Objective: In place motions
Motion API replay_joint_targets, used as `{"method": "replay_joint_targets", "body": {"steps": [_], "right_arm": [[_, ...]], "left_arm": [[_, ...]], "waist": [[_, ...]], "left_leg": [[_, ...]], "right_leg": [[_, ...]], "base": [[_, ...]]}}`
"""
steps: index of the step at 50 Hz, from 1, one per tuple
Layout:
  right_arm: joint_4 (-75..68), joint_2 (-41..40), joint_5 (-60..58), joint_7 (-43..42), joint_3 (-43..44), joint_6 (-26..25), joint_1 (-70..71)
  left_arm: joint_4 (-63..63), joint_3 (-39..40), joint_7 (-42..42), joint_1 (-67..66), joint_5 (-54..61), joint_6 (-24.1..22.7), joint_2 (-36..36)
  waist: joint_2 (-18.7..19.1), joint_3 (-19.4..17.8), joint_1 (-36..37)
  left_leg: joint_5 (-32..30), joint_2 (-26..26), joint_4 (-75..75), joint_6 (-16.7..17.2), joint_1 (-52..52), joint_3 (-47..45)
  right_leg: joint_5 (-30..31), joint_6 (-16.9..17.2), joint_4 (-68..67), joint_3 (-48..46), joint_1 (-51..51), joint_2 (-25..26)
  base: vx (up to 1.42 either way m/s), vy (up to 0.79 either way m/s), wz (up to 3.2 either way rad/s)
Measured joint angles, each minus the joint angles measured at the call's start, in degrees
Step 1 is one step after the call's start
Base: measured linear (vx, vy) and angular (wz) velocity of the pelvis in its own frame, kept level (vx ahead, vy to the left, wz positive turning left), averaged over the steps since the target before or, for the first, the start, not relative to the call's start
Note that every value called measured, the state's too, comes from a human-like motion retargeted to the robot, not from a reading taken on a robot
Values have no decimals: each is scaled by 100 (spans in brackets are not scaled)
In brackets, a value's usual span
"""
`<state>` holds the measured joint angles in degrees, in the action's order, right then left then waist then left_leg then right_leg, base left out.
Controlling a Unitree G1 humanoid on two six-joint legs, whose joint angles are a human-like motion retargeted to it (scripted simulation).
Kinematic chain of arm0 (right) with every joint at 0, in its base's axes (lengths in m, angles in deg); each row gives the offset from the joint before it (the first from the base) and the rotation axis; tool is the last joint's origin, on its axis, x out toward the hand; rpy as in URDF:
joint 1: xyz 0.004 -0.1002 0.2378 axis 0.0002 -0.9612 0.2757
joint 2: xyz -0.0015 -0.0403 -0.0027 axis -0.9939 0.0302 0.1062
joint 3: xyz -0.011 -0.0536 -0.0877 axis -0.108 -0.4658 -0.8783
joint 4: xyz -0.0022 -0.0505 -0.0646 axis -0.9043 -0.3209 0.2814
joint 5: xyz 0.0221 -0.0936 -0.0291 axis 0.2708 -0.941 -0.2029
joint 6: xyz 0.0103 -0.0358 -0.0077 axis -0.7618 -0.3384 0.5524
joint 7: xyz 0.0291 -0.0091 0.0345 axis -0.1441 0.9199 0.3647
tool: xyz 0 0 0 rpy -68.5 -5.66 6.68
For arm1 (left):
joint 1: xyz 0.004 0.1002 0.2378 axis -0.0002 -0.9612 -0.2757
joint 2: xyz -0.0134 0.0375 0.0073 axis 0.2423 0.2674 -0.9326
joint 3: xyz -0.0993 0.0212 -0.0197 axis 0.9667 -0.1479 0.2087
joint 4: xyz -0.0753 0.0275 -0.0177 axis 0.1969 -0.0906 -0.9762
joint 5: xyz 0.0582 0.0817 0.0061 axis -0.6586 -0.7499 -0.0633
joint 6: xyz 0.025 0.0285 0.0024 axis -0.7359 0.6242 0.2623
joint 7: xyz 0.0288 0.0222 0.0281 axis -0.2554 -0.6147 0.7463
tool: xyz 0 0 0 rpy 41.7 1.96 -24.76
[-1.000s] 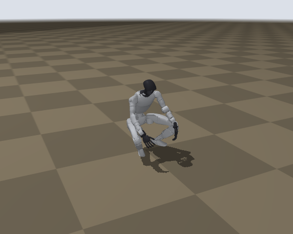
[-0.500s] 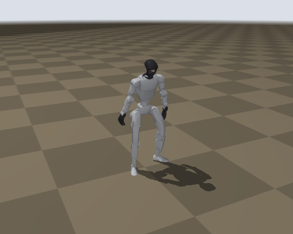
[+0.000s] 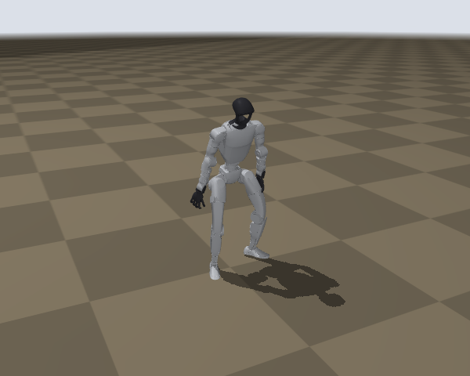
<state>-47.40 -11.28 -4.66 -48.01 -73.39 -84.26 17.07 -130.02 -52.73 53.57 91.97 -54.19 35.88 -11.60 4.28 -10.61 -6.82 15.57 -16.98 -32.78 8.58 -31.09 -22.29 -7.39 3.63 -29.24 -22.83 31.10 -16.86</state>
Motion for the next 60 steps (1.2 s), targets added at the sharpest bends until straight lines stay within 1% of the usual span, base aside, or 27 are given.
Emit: {"method": "replay_joint_targets", "body": {"steps": [2, 3, 5, 7, 8, 10, 13, 15, 18, 21, 25, 28, 30, 33, 35, 38, 40, 43, 45, 47, 48, 50, 52, 53, 55, 58, 60], "right_arm": [[563, 152, 225, -110, -220, 235, 701], [769, 230, 348, -77, -305, 360, 1048], [949, 265, 363, 158, -285, 520, 1692], [1131, 170, 19, 493, -25, 496, 2192], [1183, 132, -62, 683, -12, 496, 2505], [1238, 260, -8, 1003, -49, 658, 3124], [1312, 331, 93, 1039, -9, 706, 3757], [1386, 337, 92, 1040, -49, 740, 4100], [1505, 290, 25, 1018, 1, 811, 4263], [1558, 213, 137, 938, 79, 881, 4072], [1409, 123, 78, 747, 171, 869, 3381], [885, 4, -42, 350, 216, 719, 2691], [371, -71, -29, 24, 298, 604, 2215], [-311, -228, 192, -423, 691, 307, 1432], [-735, -306, 465, -604, 956, 218, 889], [-1201, -258, 768, -407, 1175, 344, -73], [-1402, -191, 938, -178, 1199, 417, -726], [-1403, -142, 1037, -107, 1241, 422, -1676], [-1403, -44, 1045, -180, 1263, 397, -2233], [-1403, 61, 944, -196, 1340, 283, -2650], [-1403, 86, 884, -164, 1407, 101, -2709], [-1403, 84, 845, -121, 1476, -370, -2586], [-1403, 55, 896, -199, 1378, -304, -2389], [-1403, 43, 897, -208, 1275, -90, -2234], [-1403, 36, 781, -176, 1026, 272, -1865], [-993, 9, 276, 7, 693, 208, -1135], [-560, -1, 34, 120, 460, 158, -568]], "left_arm": [[256, -483, 104, 828, -229, -95, 184], [461, -726, 25, 1186, -343, -69, 289], [877, -1057, -434, 1727, -676, 67, 519], [1176, -923, -948, 2252, -1124, 220, 563], [1292, -806, -1089, 2530, -1264, 228, 617], [1490, -786, -1195, 3095, -1344, 201, 767], [1659, -1051, -1079, 3720, -1342, 164, 921], [1720, -1060, -1021, 4032, -1442, 137, 998], [1766, -1058, -1069, 4166, -1570, 108, 1075], [1737, -991, -1122, 3965, -1694, 53, 1090], [1488, -985, -1377, 3361, -2002, 177, 1215], [1176, -1000, -1449, 2640, -2199, 495, 1235], [950, -904, -1365, 2067, -2179, 596, 1118], [655, -505, -826, 1226, -1674, 680, 676], [616, -167, -126, 590, -1120, 624, 272], [560, 488, 953, -330, -422, 276, -343], [417, 885, 1301, -888, -55, 34, -639], [72, 1421, 1184, -1651, 145, -150, -825], [0, 1498, 800, -2210, 203, -81, -863], [0, 1440, 428, -2645, 58, 205, -818], [0, 1433, 309, -2699, -76, 464, -775], [0, 1369, 222, -2592, -218, 857, -736], [0, 1162, 330, -2433, -154, 662, -662], [0, 1057, 417, -2297, -90, 474, -607], [142, 959, 542, -2037, -171, 257, -582], [595, 912, 341, -1495, -452, 278, -658], [820, 750, 153, -987, -385, 238, -663]], "waist": [[224, -59, 218], [216, -67, 350], [145, 116, 588], [-168, 292, 749], [-142, 268, 665], [-232, 119, 653], [-353, 34, 733], [-357, -25, 719], [-343, -189, 708], [-291, -201, 727], [-258, -157, 707], [-197, -162, 630], [-143, -165, 526], [-79, -97, 353], [-130, -8, 290], [-237, 35, 285], [-222, -53, 255], [-217, -211, 230], [-222, -171, 140], [-223, 131, -14], [-216, 194, -47], [-185, 79, -6], [-215, -78, 53], [-242, -121, 115], [-243, -58, 118], [-206, 132, 123], [-176, 131, 207]], "left_leg": [[419, -439, -1016, 34, -1049, 325], [753, -579, -1486, 25, -1445, 383], [1311, -734, -2591, -86, -2259, 515], [1539, -851, -3652, -73, -3097, 589], [1692, -891, -4085, -51, -3424, 767], [1944, -942, -4967, -109, -3957, 921], [2200, -1068, -5968, -273, -4586, 1038], [2357, -1152, -6493, -370, -4953, 1158], [2554, -1174, -6965, -461, -5076, 1296], [2622, -1198, -6986, -462, -4953, 1387], [2463, -1171, -6249, -327, -4285, 1296], [2165, -1077, -5152, -137, -3390, 1151], [1896, -981, -4223, -52, -2691, 985], [1252, -778, -2493, -64, -1645, 543], [720, -553, -1231, -94, -885, 117], [-41, -72, 656, -72, 369, -366], [-425, 249, 1787, -55, 1228, -471], [-815, 608, 2972, -65, 2296, -645], [-817, 765, 3289, 30, 2683, -691], [-799, 821, 3139, -49, 2397, -574], [-813, 816, 3019, -76, 2202, -493], [-794, 721, 2795, -96, 2026, -462], [-750, 679, 2641, -83, 2049, -436], [-708, 626, 2534, -46, 2029, -449], [-572, 610, 2327, -31, 1897, -381], [-230, 446, 1607, 1, 1280, -253], [78, 236, 903, 29, 785, -198]], "right_leg": [[-309, 10, -736, -52, 783, 100], [-491, 5, -1186, 47, 1207, 111], [-854, 12, -2144, 230, 2060, 79], [-1132, 74, -3103, 830, 2993, 65], [-1289, 41, -3546, 828, 3282, 73], [-1547, -32, -4401, 937, 3828, -16], [-1852, -274, -5479, 934, 4560, -125], [-2009, -449, -6024, 886, 4945, -153], [-2156, -582, -6488, 902, 5076, -167], [-2172, -542, -6433, 919, 4885, -112], [-1969, -307, -5628, 965, 4180, -61], [-1624, -78, -4527, 932, 3269, 72], [-1316, 47, -3596, 878, 2566, 195], [-671, 120, -1903, 703, 1526, 296], [-185, 105, -708, 561, 833, 286], [462, 9, 900, 269, -291, 357], [796, -46, 1729, 107, -1028, 486], [1145, -113, 2651, 42, -1949, 735], [1162, 21, 2934, -278, -2369, 760], [1089, -52, 2738, -366, -2122, 642], [1063, -72, 2623, -250, -1957, 599], [1032, -57, 2441, -382, -1828, 530], [987, -42, 2331, -456, -1891, 470], [945, -17, 2230, -367, -1858, 432], [835, -34, 2042, -379, -1741, 389], [468, -42, 1316, -344, -1136, 221], [113, -64, 629, -173, -615, 160]], "base": [[-61, -8, -3], [-39, -15, -29], [-14, -20, -30], [1, -10, -24], [-2, -6, 9], [-7, -7, 16], [-3, -12, 5], [-3, -2, -6], [1, 2, -14], [7, 3, -28], [11, 2, -17], [13, 2, -5], [12, 3, 9], [11, 2, 23], [18, -2, 19], [27, -5, 3], [29, -3, -1], [26, 1, -16], [32, 9, 8], [27, 5, 49], [3, 0, 43], [-23, 1, 12], [-24, 1, -2], [-15, 0, -2], [-3, 2, 20], [-12, 5, 22], [-34, 4, -9]]}}
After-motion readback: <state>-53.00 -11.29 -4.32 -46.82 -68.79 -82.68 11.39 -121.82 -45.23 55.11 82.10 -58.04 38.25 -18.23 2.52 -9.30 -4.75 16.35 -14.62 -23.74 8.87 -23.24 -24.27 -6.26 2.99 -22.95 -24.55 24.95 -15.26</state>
